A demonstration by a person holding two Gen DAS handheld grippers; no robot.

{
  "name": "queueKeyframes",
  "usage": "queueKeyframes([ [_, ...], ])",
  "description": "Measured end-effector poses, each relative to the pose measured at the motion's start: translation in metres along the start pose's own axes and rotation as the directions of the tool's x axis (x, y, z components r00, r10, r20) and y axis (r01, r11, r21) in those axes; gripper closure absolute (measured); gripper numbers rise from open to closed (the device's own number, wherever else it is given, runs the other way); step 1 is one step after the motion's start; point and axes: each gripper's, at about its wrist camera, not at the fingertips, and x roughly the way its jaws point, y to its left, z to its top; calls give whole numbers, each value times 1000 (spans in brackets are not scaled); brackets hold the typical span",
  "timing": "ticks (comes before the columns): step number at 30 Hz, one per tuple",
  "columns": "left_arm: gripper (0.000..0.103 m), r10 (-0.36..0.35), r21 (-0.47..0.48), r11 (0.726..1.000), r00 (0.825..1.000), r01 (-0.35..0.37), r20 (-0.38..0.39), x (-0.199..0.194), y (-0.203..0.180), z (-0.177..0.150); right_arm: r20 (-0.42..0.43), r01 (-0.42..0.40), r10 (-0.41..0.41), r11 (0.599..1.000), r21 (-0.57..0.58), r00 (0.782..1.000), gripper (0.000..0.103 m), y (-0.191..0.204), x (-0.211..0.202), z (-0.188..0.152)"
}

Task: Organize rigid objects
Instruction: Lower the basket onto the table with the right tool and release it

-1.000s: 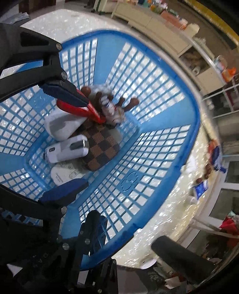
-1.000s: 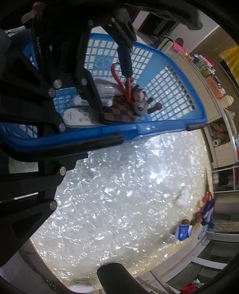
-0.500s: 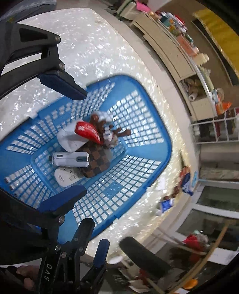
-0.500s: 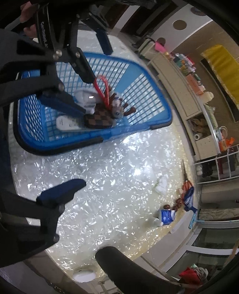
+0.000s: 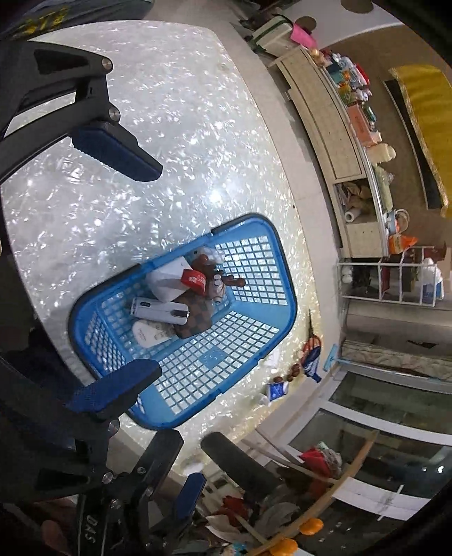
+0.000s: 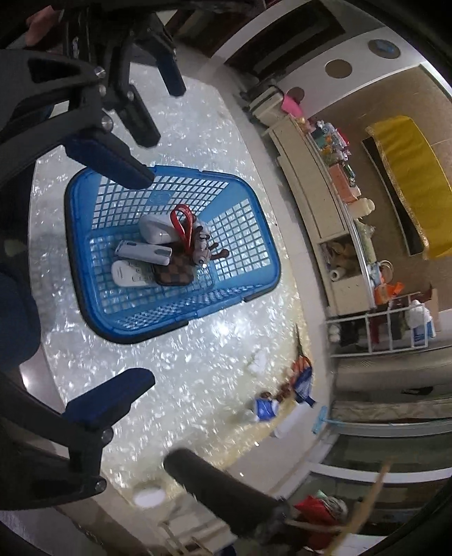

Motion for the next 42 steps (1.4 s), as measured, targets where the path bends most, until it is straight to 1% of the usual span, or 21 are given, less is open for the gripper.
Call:
queueKeyframes([
  [6, 0, -20, -28, 999, 999, 21, 25, -24, 10, -17, 22, 57, -56, 997, -43, 998, 0, 9, -16, -12],
  [10, 0, -34, -23, 999, 999, 35, 29, -36, 12, -27, 21, 48, -46, 997, -55, 999, 0, 17, -21, -19],
  [12, 0, -27, -20, 999, 999, 27, 36, -41, 13, -32, 22, 52, -51, 996, -71, 998, 0, 22, -24, -22],
  [15, 0, -27, -24, 999, 999, 28, 45, -46, 14, -37, 49, 84, -79, 992, -97, 996, 0, 29, -33, -28],
  [20, 0, -28, -28, 999, 998, 29, 51, -53, 17, -43, 46, 63, -59, 993, -95, 997, 0, 31, -36, -31],
  [31, 0, -21, -36, 999, 998, 24, 65, -62, 17, -42, 53, 46, -41, 993, -108, 998, 0, 32, -40, -32],
  [38, 0, -7, -36, 999, 997, 10, 75, -66, 18, -42, 56, 31, -25, 993, -113, 998, 0, 36, -40, -32],
  [42, 0, 13, -29, 1000, 996, -11, 83, -69, 17, -39, 57, 23, -16, 993, -116, 998, 0, 36, -40, -31],
])
